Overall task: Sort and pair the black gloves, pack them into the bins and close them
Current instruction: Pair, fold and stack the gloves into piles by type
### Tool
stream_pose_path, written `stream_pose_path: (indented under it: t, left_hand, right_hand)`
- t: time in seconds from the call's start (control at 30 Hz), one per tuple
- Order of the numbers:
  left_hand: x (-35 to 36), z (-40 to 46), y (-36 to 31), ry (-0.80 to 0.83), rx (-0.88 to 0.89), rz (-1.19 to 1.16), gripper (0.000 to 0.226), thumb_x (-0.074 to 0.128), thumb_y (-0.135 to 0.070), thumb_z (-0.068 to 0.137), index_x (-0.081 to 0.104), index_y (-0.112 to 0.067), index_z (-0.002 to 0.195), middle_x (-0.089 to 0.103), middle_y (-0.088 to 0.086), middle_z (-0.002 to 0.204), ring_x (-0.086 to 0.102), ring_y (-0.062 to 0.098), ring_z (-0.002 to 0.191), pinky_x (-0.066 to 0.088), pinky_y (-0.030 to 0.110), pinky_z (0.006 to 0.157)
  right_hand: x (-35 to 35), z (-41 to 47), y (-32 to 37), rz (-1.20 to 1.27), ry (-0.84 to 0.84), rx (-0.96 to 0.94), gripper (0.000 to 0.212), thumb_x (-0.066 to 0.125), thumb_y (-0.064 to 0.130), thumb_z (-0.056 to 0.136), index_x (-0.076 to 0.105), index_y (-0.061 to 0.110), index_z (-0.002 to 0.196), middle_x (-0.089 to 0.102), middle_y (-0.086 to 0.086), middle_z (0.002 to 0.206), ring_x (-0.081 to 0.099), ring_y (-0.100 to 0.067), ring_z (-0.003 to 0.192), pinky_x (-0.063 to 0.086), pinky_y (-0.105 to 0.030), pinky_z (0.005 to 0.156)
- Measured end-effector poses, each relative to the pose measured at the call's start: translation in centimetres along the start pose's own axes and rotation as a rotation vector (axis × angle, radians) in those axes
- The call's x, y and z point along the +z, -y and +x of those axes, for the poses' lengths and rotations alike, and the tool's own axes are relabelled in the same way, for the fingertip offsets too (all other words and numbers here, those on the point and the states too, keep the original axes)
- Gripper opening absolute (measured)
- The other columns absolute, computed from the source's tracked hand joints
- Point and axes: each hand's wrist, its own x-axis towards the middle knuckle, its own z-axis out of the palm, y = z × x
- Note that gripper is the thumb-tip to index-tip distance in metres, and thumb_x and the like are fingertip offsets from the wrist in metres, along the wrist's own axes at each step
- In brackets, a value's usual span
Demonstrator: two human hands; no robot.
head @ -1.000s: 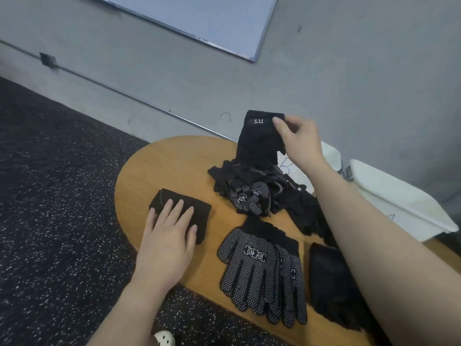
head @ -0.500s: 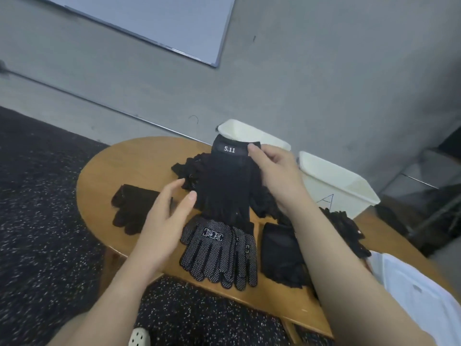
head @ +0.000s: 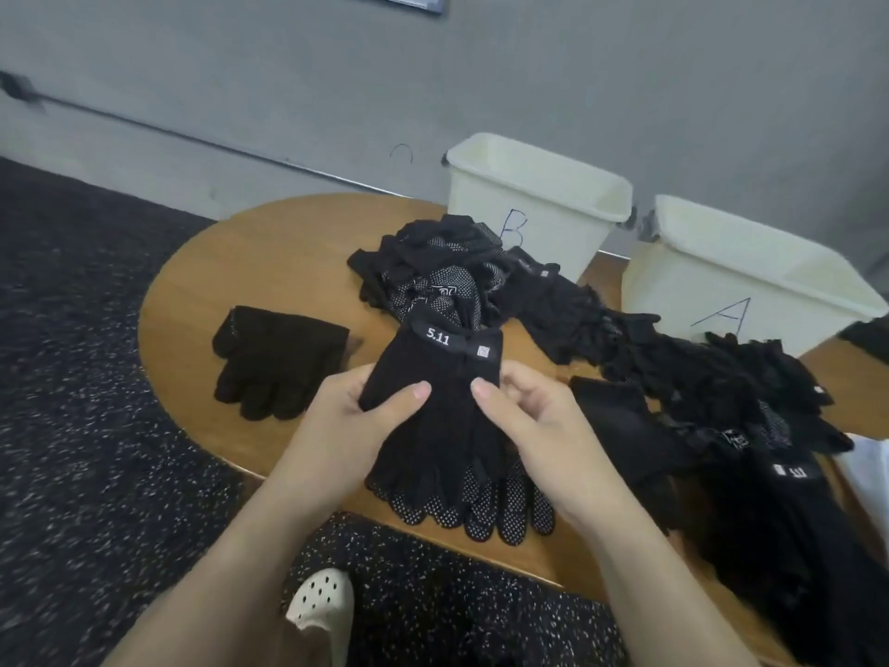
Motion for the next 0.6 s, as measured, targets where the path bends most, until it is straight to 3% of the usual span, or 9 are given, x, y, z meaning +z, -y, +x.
stream_pose_path:
  t: [0.07, 0.1, 0.17, 0.3, 0.4, 0.5, 0.6]
  left_hand:
    - [-0.3, 0.5, -0.1, 0.0, -0.004, 0.04, 0.017, 0.064, -0.024, 0.1, 0.08, -0.021, 0.106, 0.08, -0.002, 0.106, 0.076, 0.016, 0.1, 0.063, 0.035, 0.084]
    - [-0.4, 0.6, 0.0, 0.002, 0.0, 0.053, 0.018, 0.062, -0.024, 0.102, 0.079, -0.021, 0.107, 0.08, -0.002, 0.107, 0.076, 0.016, 0.101, 0.063, 0.037, 0.085]
    - [-0.4, 0.7, 0.2, -0.007, 0.012, 0.059, 0.02, 0.059, -0.025, 0.104, 0.079, -0.023, 0.107, 0.08, -0.002, 0.107, 0.076, 0.017, 0.101, 0.06, 0.038, 0.086]
    - [-0.2, 0.6, 1.1, -0.056, 0.049, 0.054, 0.021, 0.058, -0.023, 0.104, 0.079, -0.025, 0.109, 0.08, 0.001, 0.107, 0.076, 0.021, 0.102, 0.059, 0.043, 0.088]
    - [-0.2, 0.6, 1.4, -0.097, 0.103, 0.048, 0.02, 0.061, -0.03, 0.101, 0.078, -0.027, 0.111, 0.079, 0.002, 0.109, 0.075, 0.021, 0.105, 0.058, 0.046, 0.089]
    - [-0.4, 0.9, 1.3, -0.093, 0.102, 0.02, 0.024, 0.062, -0.036, 0.095, 0.077, -0.026, 0.112, 0.078, 0.004, 0.111, 0.075, 0.025, 0.106, 0.056, 0.049, 0.092]
    - [-0.1, 1.1, 1.2, -0.027, 0.071, -0.033, 0.025, 0.059, -0.029, 0.1, 0.075, -0.025, 0.118, 0.076, 0.006, 0.118, 0.073, 0.026, 0.112, 0.056, 0.049, 0.095]
  right_hand:
    - [0.0, 0.0, -0.7, -0.043, 0.024, 0.004, 0.055, 0.065, 0.042, 0.096, 0.056, -0.01, 0.111, 0.061, -0.036, 0.111, 0.064, -0.05, 0.105, 0.053, -0.065, 0.091]
    - [0.0, 0.2, -0.9, -0.07, 0.008, -0.004, 0.056, 0.065, 0.042, 0.095, 0.053, -0.011, 0.104, 0.059, -0.036, 0.101, 0.064, -0.046, 0.093, 0.053, -0.065, 0.086]
    - [-0.2, 0.5, -0.9, -0.1, -0.037, -0.028, 0.04, 0.064, 0.035, 0.098, 0.053, -0.002, 0.089, 0.048, -0.023, 0.077, 0.048, -0.025, 0.072, 0.048, -0.045, 0.07]
    - [-1.3, 0.3, -1.3, -0.103, -0.06, 0.005, 0.02, 0.062, 0.027, 0.103, 0.068, 0.009, 0.096, 0.061, -0.021, 0.073, 0.047, -0.035, 0.061, 0.043, -0.04, 0.061]
    - [-2.7, -0.3, -1.7, -0.147, -0.122, 0.003, 0.017, 0.061, 0.022, 0.103, 0.073, 0.022, 0.09, 0.051, 0.01, 0.055, 0.041, -0.002, 0.048, 0.034, -0.016, 0.052]
    - [-4.0, -1.2, -1.7, -0.144, -0.155, 0.011, 0.02, 0.06, 0.02, 0.103, 0.076, 0.027, 0.092, 0.052, 0.014, 0.051, 0.045, -0.002, 0.045, 0.034, -0.014, 0.051]
    - [-4.4, -2.1, -1.7, -0.148, -0.19, 0.037, 0.018, 0.06, 0.027, 0.102, 0.075, 0.03, 0.092, 0.062, 0.009, 0.06, 0.055, 0.0, 0.051, 0.043, -0.013, 0.053]
